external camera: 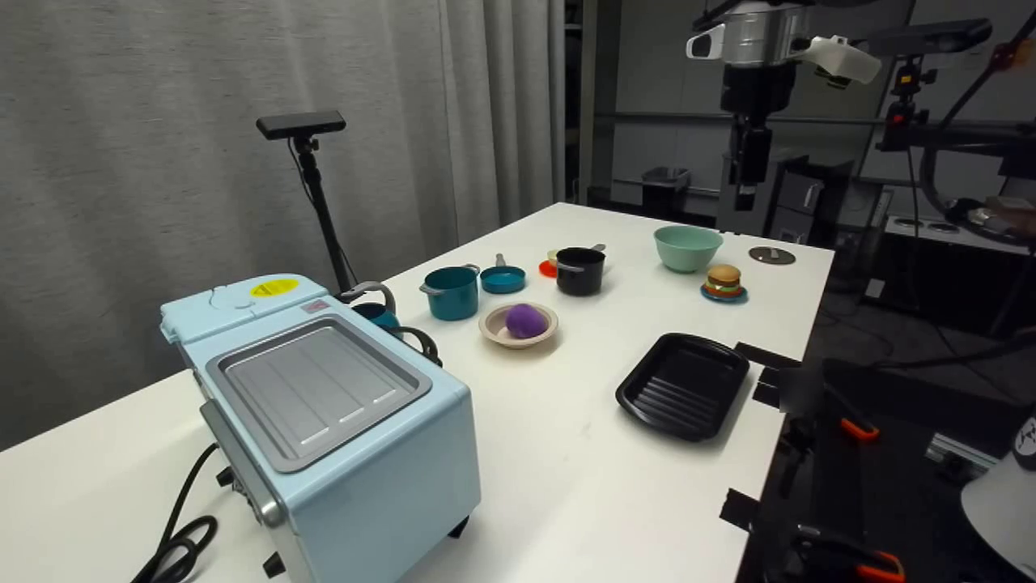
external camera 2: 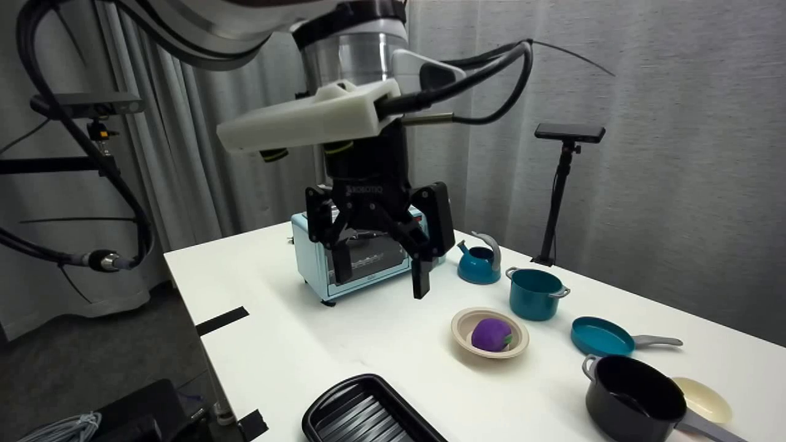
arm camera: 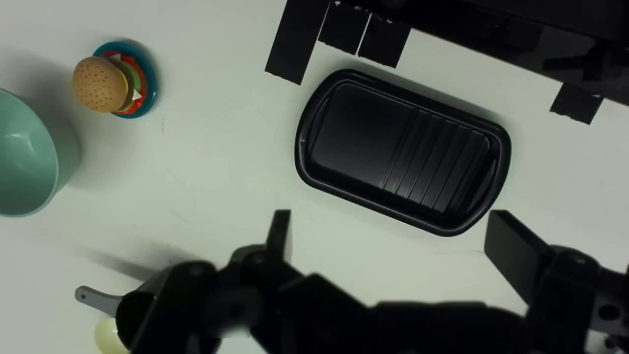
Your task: Pick the purple object in the bowl and put it on the table
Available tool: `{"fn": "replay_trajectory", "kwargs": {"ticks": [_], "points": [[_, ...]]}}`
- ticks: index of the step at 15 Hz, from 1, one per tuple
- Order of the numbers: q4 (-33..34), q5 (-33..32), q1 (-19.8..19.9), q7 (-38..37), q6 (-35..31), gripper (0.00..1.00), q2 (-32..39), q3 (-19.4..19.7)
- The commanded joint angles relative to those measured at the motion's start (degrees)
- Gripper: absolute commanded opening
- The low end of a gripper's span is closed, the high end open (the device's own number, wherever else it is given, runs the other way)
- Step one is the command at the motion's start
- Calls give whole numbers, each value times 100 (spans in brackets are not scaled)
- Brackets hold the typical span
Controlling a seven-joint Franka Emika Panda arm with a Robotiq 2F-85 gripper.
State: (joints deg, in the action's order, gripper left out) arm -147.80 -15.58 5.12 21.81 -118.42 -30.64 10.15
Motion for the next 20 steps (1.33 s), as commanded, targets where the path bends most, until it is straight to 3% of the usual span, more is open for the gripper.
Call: {"fn": "replay_trajectory", "kwargs": {"ticks": [1, 9, 20], "points": [[8, 7, 5, 3, 12, 100, 0, -8], [328, 3, -2, 52, -18, 100, 410, 26], [3307, 473, -177, 199, -187, 100, 3669, -333]]}}
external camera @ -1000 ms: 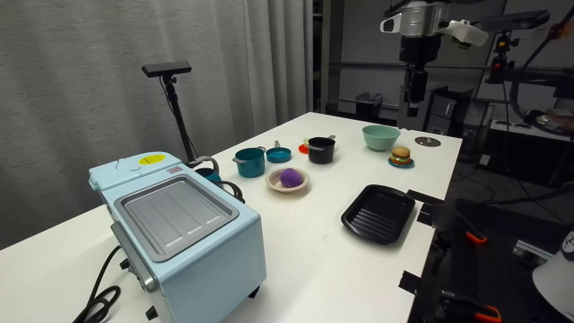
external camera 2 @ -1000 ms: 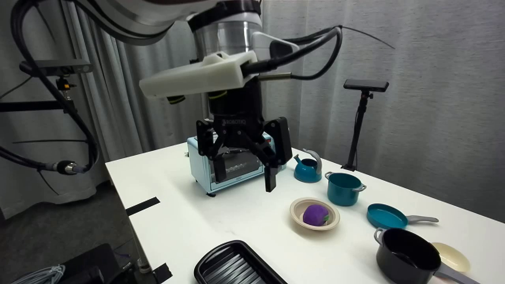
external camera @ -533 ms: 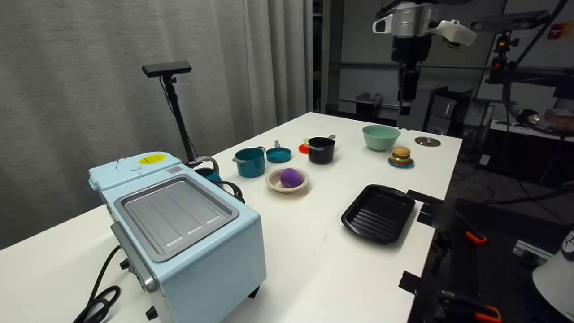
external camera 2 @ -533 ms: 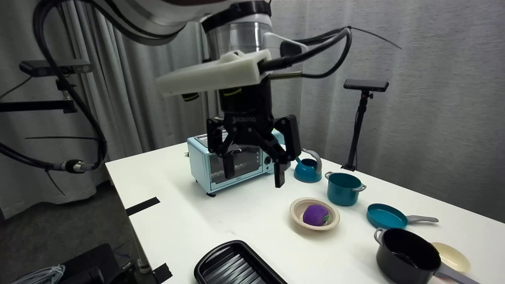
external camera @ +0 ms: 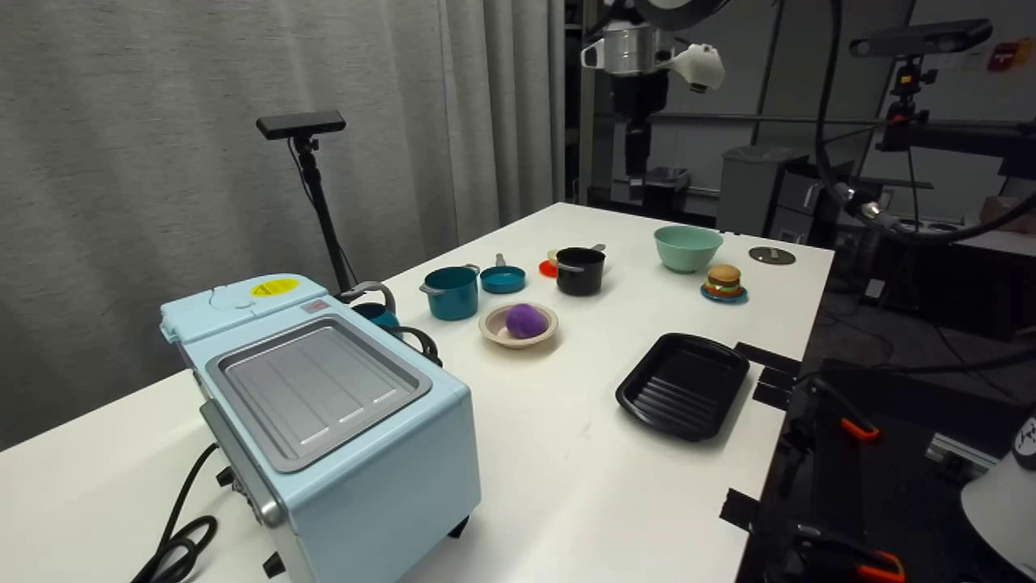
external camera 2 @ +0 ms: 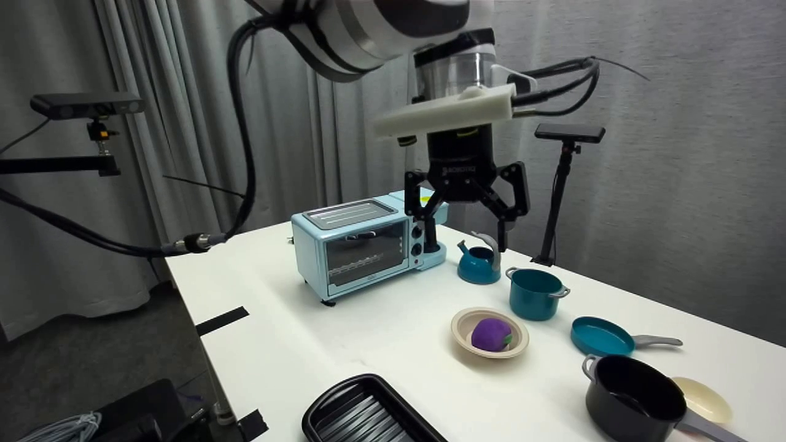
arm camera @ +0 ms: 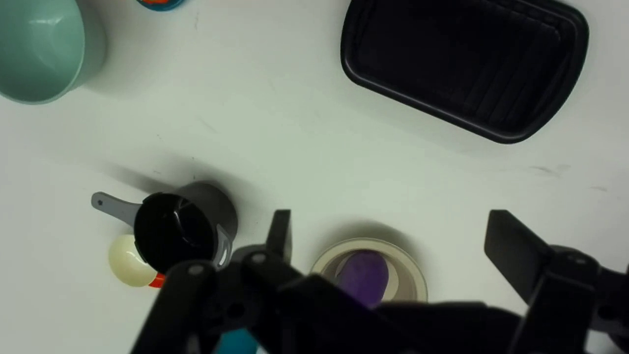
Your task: Pick the purple object in the bowl and put it on the table
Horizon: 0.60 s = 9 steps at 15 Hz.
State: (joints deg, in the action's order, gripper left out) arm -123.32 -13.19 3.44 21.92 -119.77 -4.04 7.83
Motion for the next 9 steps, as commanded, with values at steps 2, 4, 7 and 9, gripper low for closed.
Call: {"fn": "replay_trajectory", "kwargs": {"ticks": [2, 4, 7, 9], "points": [[1225, 250, 11, 167, -273, 100, 1598, -247], [1562, 229, 23, 128, -486, 100, 2124, -389], [2115, 132, 2, -32, -861, 100, 2997, -555], [2520, 41, -46, -190, -1012, 100, 3542, -601]]}}
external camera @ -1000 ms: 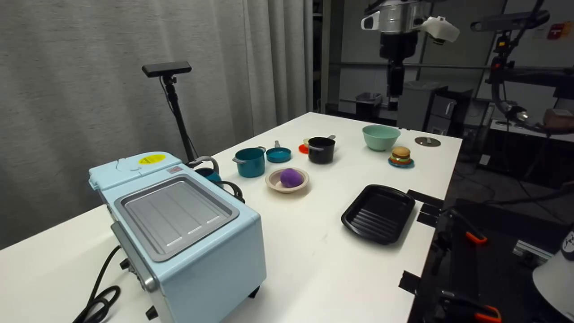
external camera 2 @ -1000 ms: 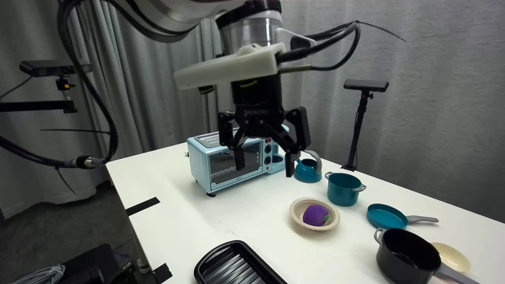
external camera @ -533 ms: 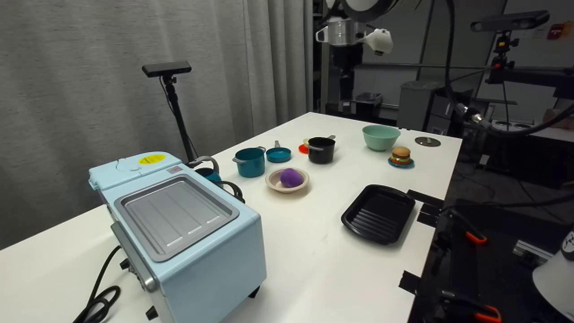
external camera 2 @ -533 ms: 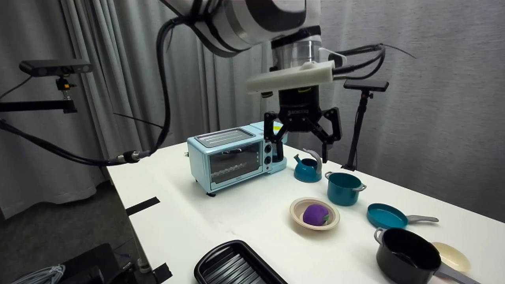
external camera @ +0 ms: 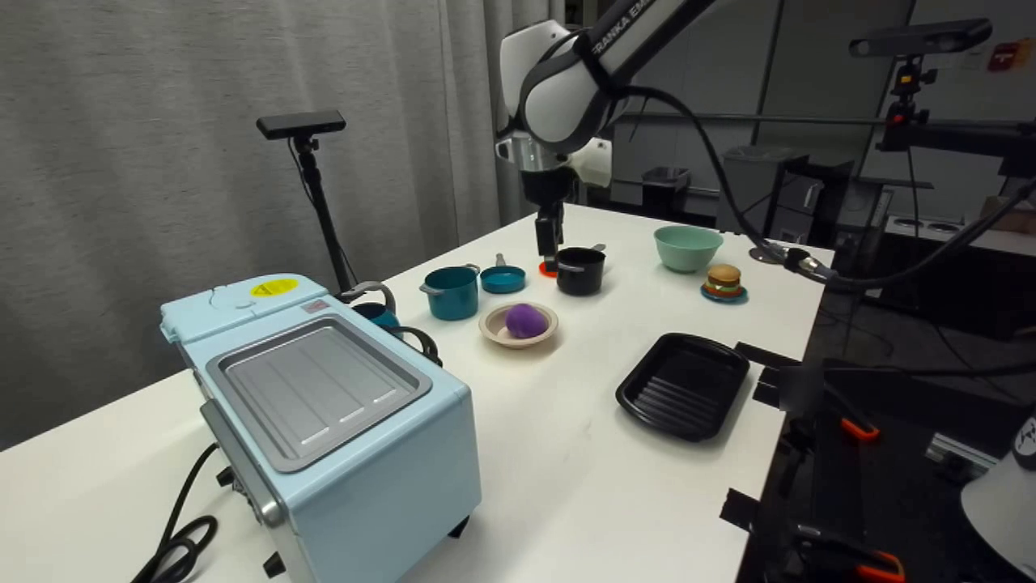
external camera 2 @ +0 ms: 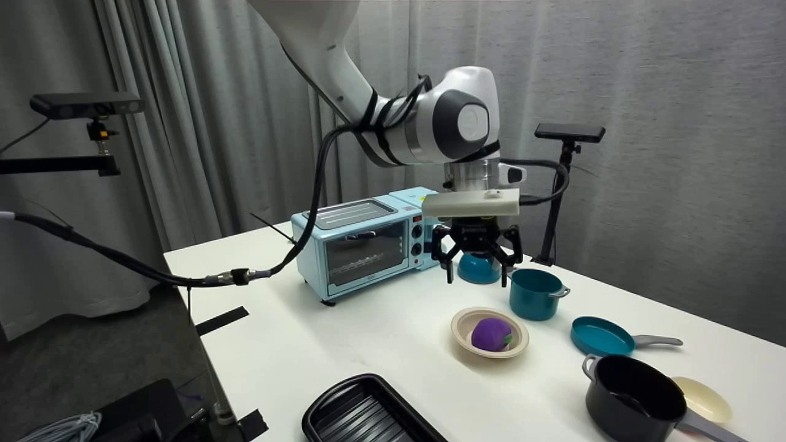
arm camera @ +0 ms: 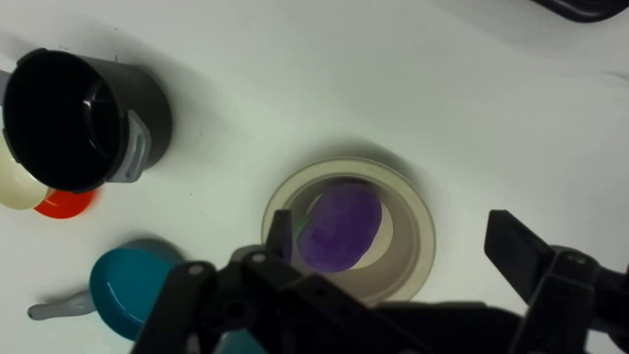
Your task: Pick the purple object in the bowl and put it on the table
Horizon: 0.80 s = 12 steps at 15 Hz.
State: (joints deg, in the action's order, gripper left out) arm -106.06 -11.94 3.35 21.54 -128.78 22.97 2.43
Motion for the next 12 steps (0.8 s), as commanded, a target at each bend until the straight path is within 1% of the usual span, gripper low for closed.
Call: {"fn": "replay_trajectory", "kwargs": {"ticks": [1, 7, 10, 12], "points": [[1039, -114, -71, -257, -128, 100, 1134, -62], [2425, -212, -225, -674, 12, 100, 2483, 25], [2971, -238, -272, -821, 86, 100, 2928, 101], [3222, -249, -277, -850, 201, 99, 3130, 139]]}}
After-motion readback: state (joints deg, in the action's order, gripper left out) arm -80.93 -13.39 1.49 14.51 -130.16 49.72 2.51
